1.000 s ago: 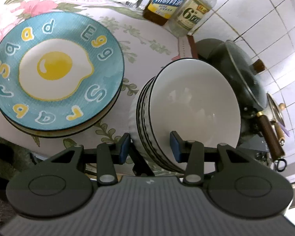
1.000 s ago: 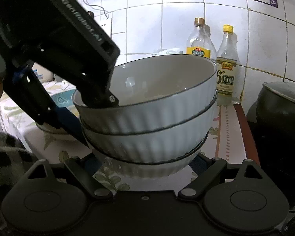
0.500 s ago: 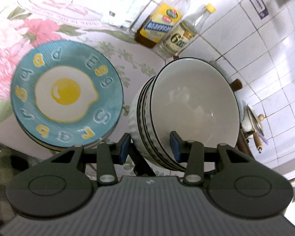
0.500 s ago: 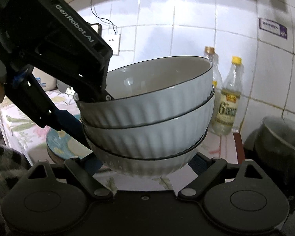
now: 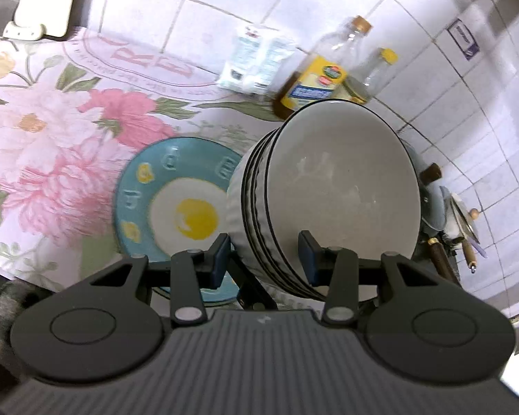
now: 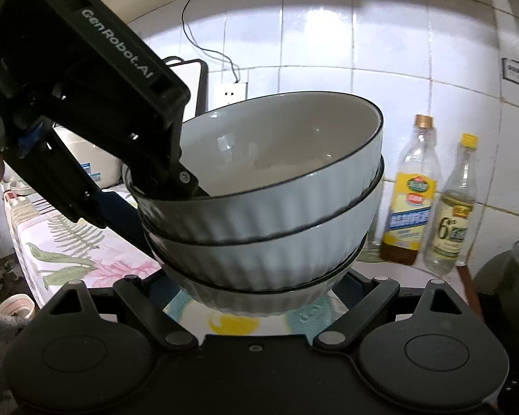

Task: Organize plates and bowls
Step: 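Carry the bowl stack over the Egg plate stack and lower it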

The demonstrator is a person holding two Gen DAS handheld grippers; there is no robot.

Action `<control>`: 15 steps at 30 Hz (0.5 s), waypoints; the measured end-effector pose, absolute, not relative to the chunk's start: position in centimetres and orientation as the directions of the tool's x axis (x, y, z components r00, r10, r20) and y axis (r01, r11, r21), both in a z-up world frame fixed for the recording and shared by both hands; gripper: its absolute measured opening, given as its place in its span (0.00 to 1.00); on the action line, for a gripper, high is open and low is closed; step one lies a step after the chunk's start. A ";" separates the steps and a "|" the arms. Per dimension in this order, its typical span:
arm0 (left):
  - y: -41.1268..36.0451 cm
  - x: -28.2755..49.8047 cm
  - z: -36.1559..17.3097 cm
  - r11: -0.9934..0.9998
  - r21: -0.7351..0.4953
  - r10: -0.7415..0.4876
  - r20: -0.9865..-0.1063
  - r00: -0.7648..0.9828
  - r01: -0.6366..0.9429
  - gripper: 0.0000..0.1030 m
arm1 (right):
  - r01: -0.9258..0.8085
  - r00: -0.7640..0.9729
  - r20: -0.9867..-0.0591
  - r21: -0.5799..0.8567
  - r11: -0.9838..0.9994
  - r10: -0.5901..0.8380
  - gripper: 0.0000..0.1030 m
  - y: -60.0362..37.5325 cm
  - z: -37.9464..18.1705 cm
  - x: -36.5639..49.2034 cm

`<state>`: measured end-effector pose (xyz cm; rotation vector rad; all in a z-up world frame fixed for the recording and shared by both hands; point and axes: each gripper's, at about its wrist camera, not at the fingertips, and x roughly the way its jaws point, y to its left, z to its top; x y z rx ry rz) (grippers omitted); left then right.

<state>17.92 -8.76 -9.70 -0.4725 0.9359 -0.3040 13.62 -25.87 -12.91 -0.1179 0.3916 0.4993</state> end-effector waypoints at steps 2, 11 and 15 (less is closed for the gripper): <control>-7.9 18.2 -10.1 0.860 -0.509 -0.443 -0.703 0.557 0.041 0.39 | -0.490 0.799 -0.403 -0.007 0.872 0.446 0.92 -25.1 -13.1 14.1; -5.1 21.0 -13.6 0.850 -0.526 -0.451 -0.743 0.494 -0.015 0.39 | -0.501 0.756 -0.477 0.021 0.865 0.449 0.92 -22.6 -15.7 16.4; -4.9 22.2 -15.0 0.856 -0.515 -0.443 -0.762 0.473 -0.028 0.39 | -0.488 0.744 -0.502 0.043 0.872 0.441 0.92 -22.1 -17.3 17.6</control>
